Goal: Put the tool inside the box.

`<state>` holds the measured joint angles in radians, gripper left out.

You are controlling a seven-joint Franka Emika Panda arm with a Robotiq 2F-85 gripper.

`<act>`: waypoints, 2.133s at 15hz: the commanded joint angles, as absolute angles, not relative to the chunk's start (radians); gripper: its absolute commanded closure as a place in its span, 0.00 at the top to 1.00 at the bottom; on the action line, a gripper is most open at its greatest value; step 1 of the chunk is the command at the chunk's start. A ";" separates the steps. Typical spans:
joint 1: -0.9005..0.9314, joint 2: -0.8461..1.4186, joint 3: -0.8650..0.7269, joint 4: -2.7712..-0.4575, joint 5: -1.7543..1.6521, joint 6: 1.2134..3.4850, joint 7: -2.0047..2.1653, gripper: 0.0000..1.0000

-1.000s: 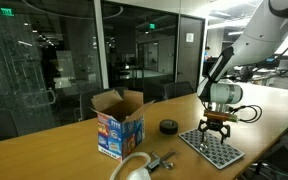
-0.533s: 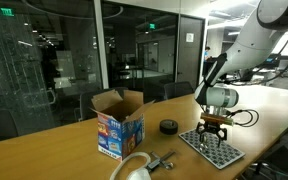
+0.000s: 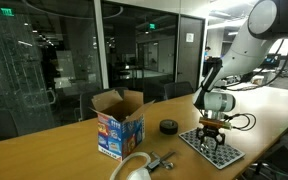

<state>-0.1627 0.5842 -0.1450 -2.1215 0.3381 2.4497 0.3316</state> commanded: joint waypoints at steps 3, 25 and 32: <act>-0.158 0.596 -0.148 -2.078 0.327 2.426 0.343 0.28; -0.040 0.122 -0.106 -1.904 0.158 2.125 0.412 0.16; 0.022 0.125 0.012 -1.725 0.243 2.120 0.293 0.16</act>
